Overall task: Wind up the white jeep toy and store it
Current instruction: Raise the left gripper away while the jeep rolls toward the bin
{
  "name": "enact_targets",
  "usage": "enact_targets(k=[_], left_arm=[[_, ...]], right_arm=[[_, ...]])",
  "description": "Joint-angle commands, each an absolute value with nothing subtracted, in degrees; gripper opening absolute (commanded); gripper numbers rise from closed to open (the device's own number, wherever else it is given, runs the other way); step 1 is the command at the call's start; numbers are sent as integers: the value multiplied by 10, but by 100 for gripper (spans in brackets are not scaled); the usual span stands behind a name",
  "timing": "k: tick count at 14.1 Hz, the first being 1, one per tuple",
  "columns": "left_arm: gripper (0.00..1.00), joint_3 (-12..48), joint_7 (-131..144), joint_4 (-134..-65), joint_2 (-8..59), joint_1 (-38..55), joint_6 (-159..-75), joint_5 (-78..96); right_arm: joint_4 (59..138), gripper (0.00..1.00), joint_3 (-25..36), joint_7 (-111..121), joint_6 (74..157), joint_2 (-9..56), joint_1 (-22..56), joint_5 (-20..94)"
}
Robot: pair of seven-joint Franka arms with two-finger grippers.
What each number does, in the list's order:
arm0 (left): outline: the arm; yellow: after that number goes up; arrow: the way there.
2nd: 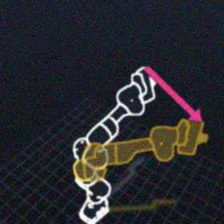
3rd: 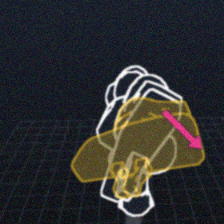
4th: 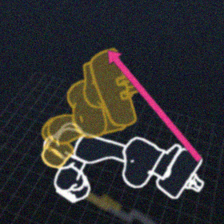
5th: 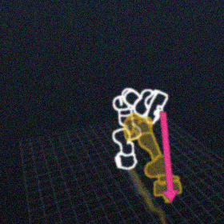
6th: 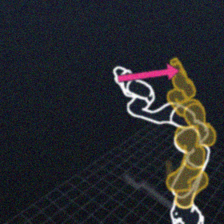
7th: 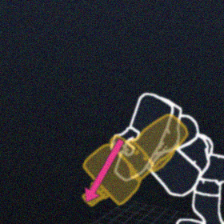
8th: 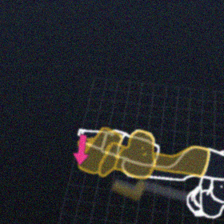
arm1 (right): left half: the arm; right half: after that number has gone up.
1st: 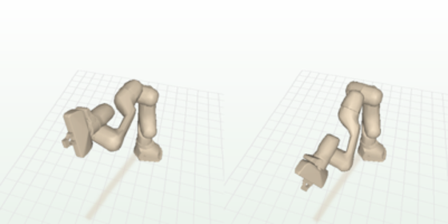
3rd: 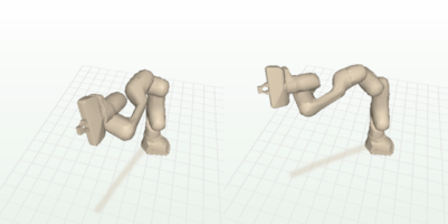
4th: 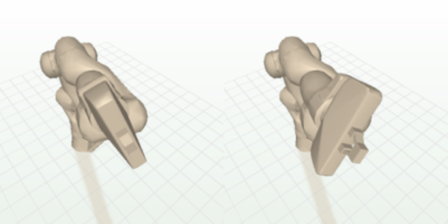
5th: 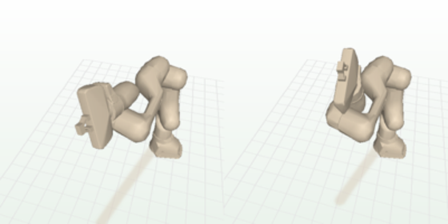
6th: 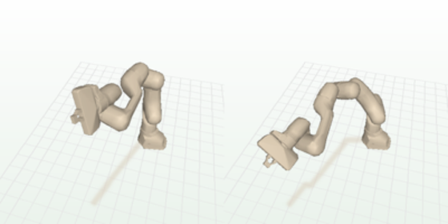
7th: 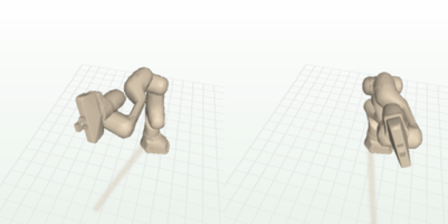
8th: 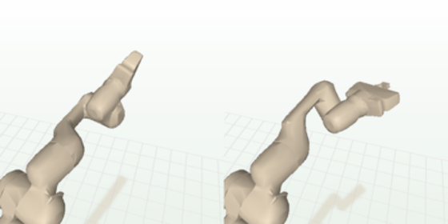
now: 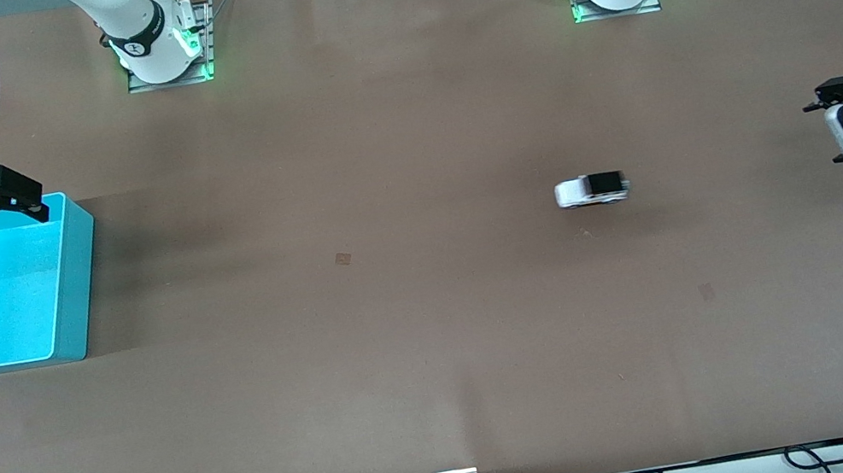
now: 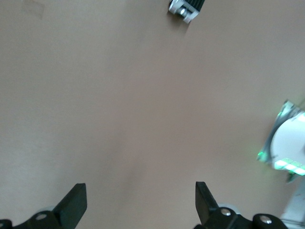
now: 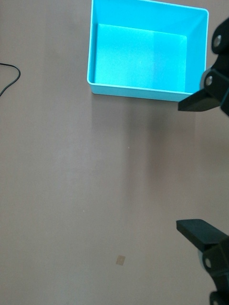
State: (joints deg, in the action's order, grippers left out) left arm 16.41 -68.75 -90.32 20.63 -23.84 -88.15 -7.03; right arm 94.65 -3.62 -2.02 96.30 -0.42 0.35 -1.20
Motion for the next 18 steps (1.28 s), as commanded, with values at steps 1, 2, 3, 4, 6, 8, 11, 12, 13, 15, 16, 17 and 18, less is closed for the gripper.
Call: enact_targets(k=[1, 2, 3, 4, 6, 8, 11, 12, 13, 15, 16, 17, 18], left_arm=[[100, 163, -553, -833, 211, -195, -789, -82], [100, 163, -497, -812, 211, -178, -768, -81], [100, 163, -448, -792, 211, -164, -750, -81], [100, 163, -400, -776, 211, -154, -730, -80], [100, 161, -297, -758, 210, -142, -702, -74], [100, 158, -234, -762, 192, -118, -706, -74], [100, 123, -147, -775, 167, -83, -753, -72], [100, 106, -129, -787, 156, -72, -773, -63], [100, 85, -106, -800, 146, -62, -797, -45], [100, 34, -68, -833, 118, -32, -846, -26], [100, 7, -66, -856, 102, -14, -877, -15], [100, -11, -64, -880, 89, -5, -899, -11], [100, -27, -56, -902, 73, 9, -920, -5]], right_arm=[[939, 100, -39, -13, 952, -6, -1, -14], [939, 100, -39, -13, 951, -6, -1, -14], [939, 100, -39, -13, 951, -6, -1, -14], [939, 100, -39, -13, 951, -6, -1, -14], [939, 100, -39, -13, 952, -6, -1, -14], [939, 100, -39, -12, 952, -6, -1, -14], [940, 100, -39, -12, 951, -6, -1, -14], [940, 100, -39, -12, 951, -6, -1, -14], [940, 100, -39, -12, 952, -6, -1, -14], [940, 100, -39, -12, 952, -6, -1, -14], [940, 100, -39, -12, 952, -6, -1, -14], [940, 100, -39, -12, 952, -6, -1, -14], [940, 100, -39, -12, 952, -6, -1, -14]])
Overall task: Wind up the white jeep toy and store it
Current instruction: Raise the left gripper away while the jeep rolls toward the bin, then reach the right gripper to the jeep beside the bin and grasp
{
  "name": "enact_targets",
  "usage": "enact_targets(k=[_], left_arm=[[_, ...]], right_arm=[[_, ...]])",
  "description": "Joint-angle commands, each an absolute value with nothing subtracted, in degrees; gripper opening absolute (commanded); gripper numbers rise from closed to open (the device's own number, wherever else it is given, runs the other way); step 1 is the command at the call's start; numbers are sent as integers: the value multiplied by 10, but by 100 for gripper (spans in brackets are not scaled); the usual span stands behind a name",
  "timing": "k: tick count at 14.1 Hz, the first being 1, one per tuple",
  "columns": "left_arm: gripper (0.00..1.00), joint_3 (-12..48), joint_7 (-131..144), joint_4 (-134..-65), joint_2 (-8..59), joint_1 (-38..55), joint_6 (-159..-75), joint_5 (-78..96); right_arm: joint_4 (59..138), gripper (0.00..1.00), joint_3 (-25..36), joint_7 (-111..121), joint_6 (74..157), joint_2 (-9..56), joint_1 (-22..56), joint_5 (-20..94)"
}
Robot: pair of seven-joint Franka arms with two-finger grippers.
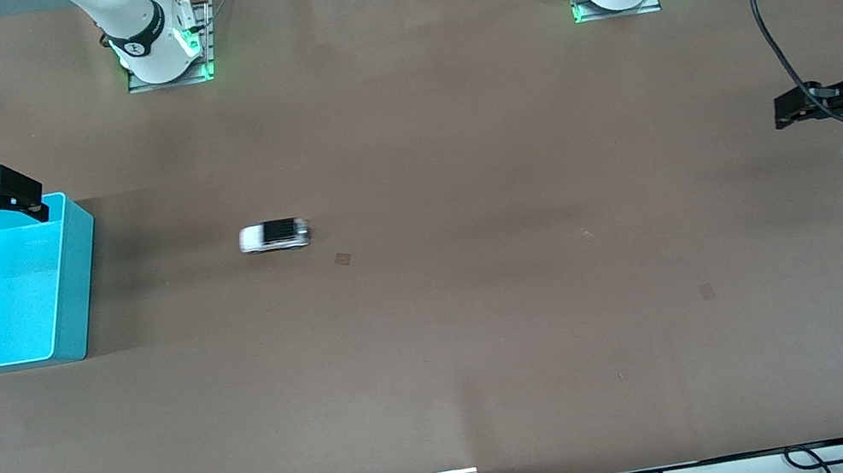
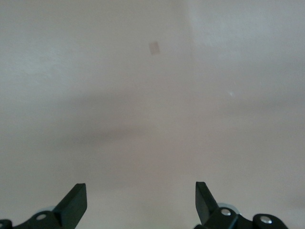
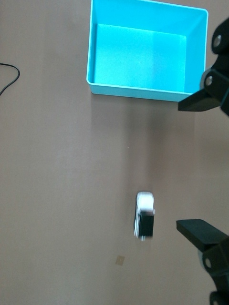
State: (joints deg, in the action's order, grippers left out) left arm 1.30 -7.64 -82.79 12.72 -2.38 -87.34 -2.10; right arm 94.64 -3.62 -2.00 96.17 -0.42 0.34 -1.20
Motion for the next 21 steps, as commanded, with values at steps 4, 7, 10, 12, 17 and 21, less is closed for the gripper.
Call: enact_targets(k=[4, 7, 10, 12, 17, 21], left_arm=[[100, -60, -43, -946, 34, 33, -958, 7], [100, -60, -45, -961, 17, 34, -960, 1], [100, -60, -40, -963, 11, 34, -960, 0], [100, -58, -40, -962, 11, 32, -959, -1], [100, -31, -39, -961, 11, 32, -954, -13], [100, -29, -29, -959, 11, 33, -954, -13]], right_arm=[[940, 100, -39, -12, 951, -6, -1, -14], [940, 100, -39, -12, 951, -6, -2, -14], [941, 100, -38, -12, 950, -6, -1, -14], [945, 100, -38, -12, 949, -6, -1, -14], [977, 100, -36, 124, 945, -5, -2, -15], [1023, 100, -34, 348, 949, 1, -17, -15]])
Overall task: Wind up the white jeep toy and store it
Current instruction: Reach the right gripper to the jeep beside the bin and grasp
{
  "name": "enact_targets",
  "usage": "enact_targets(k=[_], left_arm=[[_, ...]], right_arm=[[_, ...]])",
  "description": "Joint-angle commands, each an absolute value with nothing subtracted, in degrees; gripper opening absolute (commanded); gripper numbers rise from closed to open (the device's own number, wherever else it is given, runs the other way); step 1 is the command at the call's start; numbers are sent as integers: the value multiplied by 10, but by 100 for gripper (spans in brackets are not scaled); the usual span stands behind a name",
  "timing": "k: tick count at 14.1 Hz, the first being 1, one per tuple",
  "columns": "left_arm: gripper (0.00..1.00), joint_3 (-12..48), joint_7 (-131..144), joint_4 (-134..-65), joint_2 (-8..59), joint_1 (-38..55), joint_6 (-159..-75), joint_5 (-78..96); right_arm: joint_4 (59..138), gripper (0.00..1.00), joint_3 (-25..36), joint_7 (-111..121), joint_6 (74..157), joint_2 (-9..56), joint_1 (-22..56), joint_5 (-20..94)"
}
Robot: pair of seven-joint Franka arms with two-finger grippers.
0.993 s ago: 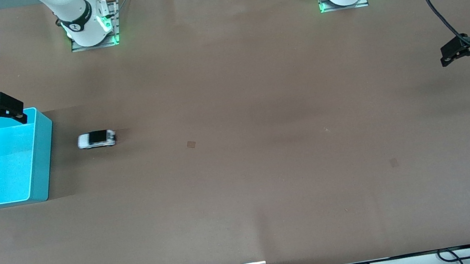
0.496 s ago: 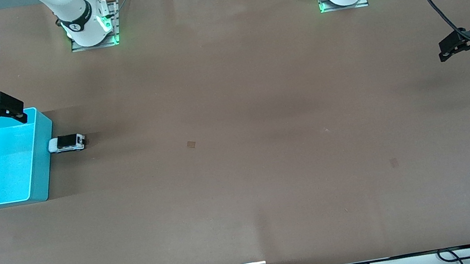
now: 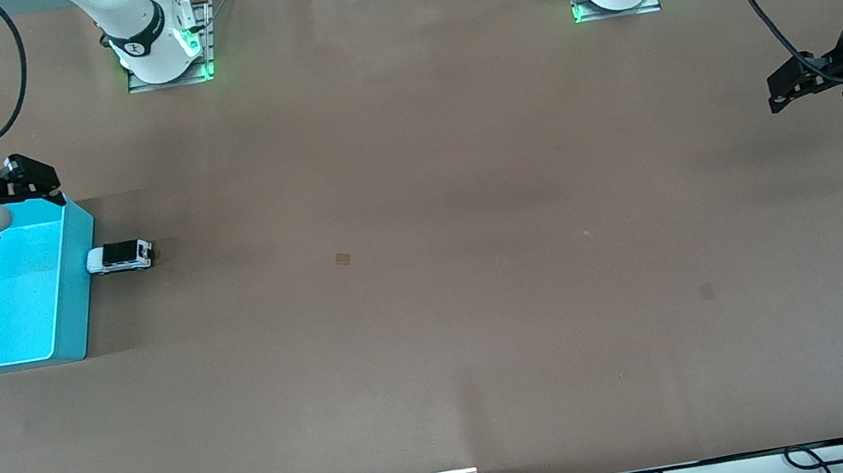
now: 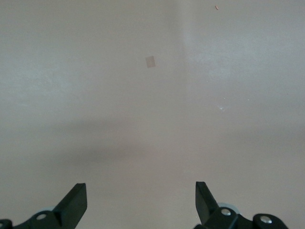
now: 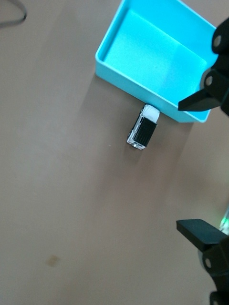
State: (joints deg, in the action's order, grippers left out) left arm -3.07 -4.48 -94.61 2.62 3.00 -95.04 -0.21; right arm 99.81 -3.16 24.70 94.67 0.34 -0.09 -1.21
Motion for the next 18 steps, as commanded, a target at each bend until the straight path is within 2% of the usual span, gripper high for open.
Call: enact_targets(k=[1, 5, 12, 15, 18], left_arm=[[100, -29, -19, -959, 10, 33, -955, -13], [100, -5, 9, -962, 2, 29, -951, -15], [100, -5, -34, -975, -8, 29, -948, -15], [100, -5, -33, -979, -11, 29, -952, -15], [100, -5, -33, -976, -10, 29, -953, -15]], right_arm=[[1040, 100, -34, 405, 958, 3, -24, -15], [1136, 100, -34, 593, 1040, 4, -45, -15], [1338, 100, -34, 802, 1297, 5, -85, -15], [1382, 100, -34, 839, 1384, 26, -100, -15], [1389, 100, -35, 884, 1456, 79, -124, -15]])
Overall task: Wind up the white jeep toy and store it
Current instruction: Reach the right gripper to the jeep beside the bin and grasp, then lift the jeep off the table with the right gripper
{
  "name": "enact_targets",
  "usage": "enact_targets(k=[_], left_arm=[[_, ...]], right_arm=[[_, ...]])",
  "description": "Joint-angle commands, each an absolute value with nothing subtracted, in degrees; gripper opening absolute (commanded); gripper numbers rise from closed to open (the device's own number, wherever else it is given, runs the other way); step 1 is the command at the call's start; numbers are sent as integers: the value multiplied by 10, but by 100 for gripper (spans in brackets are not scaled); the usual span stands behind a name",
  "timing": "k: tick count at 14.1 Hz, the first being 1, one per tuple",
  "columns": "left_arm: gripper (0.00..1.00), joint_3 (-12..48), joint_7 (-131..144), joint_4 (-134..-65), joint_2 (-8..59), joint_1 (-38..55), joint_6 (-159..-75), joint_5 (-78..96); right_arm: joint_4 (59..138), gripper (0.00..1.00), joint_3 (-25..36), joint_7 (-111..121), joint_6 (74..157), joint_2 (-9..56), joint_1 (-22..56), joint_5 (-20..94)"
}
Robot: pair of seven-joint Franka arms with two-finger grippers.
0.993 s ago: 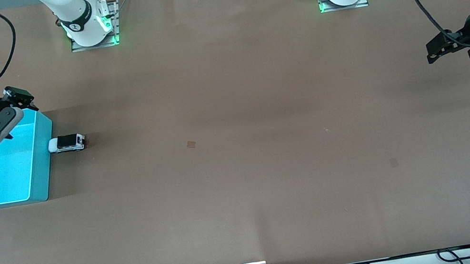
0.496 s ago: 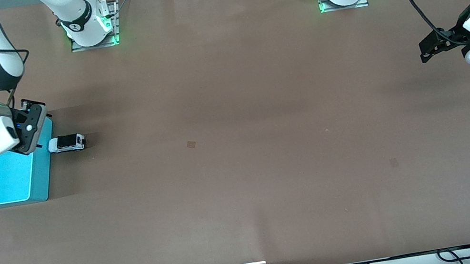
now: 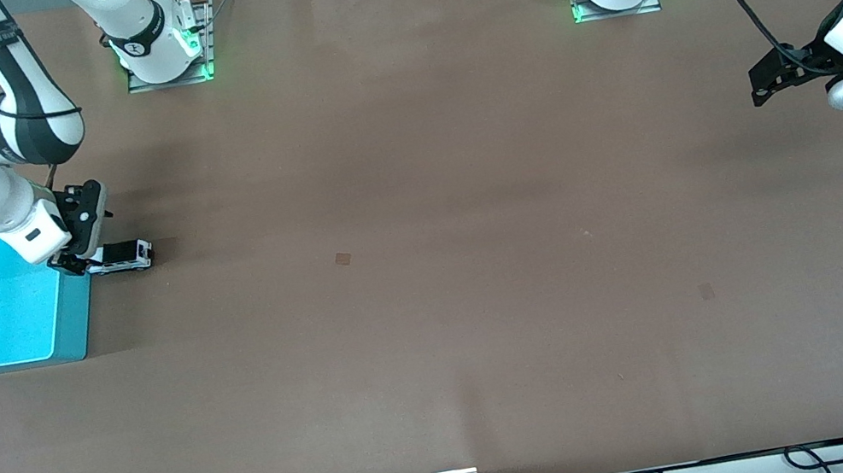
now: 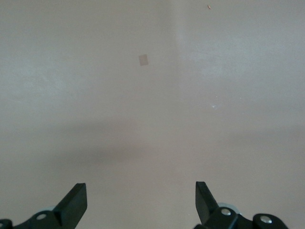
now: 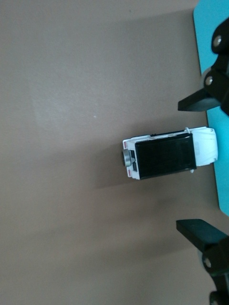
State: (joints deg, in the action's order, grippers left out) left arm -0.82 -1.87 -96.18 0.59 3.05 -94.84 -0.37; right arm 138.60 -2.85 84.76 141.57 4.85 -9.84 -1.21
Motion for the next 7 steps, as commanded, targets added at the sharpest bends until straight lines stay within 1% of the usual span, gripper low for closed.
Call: enact_targets(k=[1, 7], left_arm=[[100, -5, -33, -976, -10, 29, -954, -15], [100, -5, -33, -976, -10, 28, -953, -15]], right_arm=[[1390, 100, -35, 899, 1478, 97, -130, -15], [1400, 100, -36, 907, 1540, 135, -136, -15]])
